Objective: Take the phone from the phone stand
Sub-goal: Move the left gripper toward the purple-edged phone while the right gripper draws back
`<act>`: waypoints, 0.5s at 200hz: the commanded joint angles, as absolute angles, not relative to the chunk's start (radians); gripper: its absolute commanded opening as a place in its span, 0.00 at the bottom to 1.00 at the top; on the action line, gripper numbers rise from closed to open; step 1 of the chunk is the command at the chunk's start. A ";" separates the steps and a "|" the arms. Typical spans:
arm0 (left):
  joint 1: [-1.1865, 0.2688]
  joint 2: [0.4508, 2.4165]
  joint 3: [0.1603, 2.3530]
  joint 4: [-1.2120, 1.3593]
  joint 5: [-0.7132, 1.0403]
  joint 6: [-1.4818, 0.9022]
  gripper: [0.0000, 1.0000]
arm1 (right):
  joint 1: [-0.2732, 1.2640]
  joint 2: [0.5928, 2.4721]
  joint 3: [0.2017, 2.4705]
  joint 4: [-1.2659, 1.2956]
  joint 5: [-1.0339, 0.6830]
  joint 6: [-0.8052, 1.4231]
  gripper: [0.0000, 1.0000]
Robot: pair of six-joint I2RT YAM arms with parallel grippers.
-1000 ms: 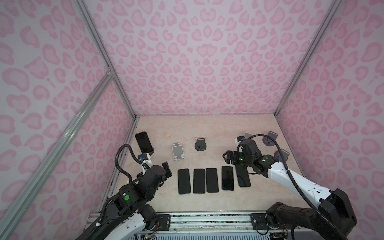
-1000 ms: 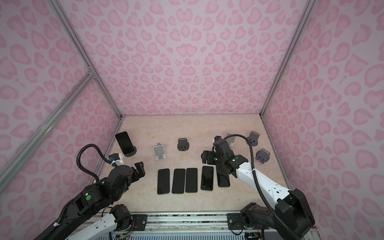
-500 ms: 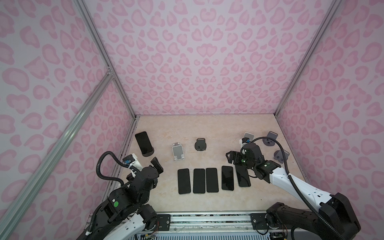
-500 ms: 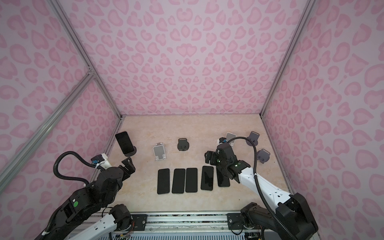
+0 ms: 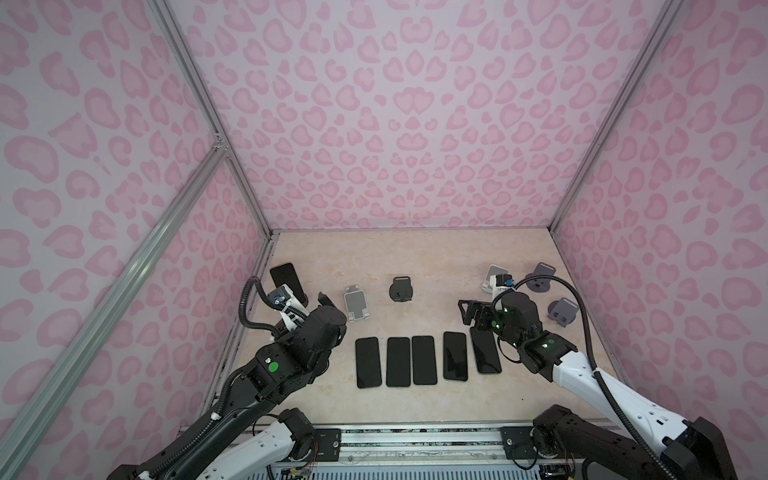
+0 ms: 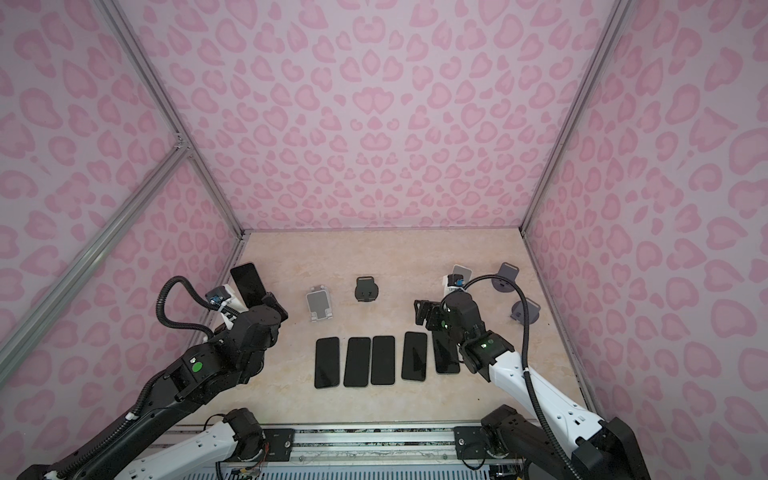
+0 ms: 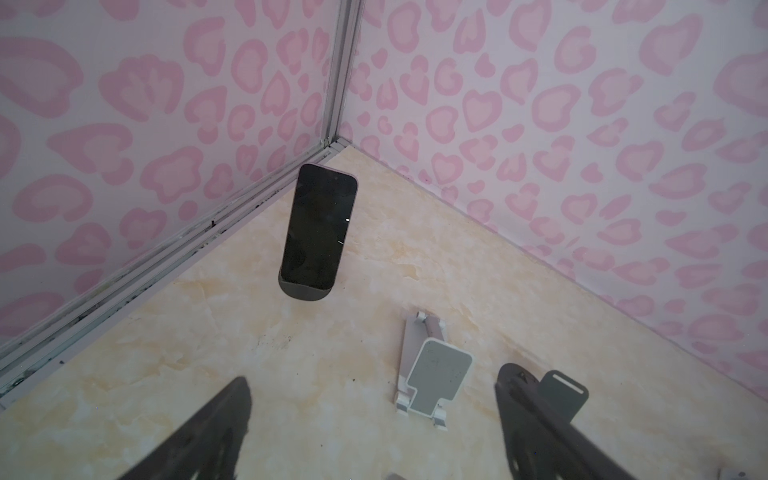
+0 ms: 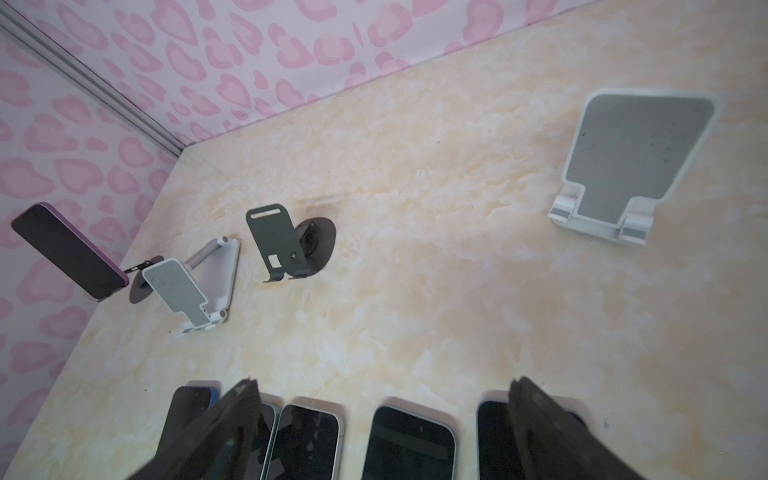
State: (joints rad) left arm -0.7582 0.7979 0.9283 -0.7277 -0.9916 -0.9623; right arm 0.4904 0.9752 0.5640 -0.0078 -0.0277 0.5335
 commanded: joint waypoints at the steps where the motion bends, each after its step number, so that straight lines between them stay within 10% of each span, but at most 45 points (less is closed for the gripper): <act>1: -0.756 0.797 0.986 -0.690 -1.039 -0.903 0.96 | 0.489 0.922 0.467 0.204 -0.074 0.553 0.96; 100: -0.739 0.670 0.927 -0.831 -1.023 -0.908 0.96 | 0.488 0.593 0.325 0.165 0.095 0.482 0.98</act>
State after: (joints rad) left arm -0.7422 0.7013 0.8806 -0.7433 -0.9974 -0.9218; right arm 0.4889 0.6731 0.3893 0.1513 -0.0078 0.4778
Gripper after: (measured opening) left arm 0.958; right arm 0.976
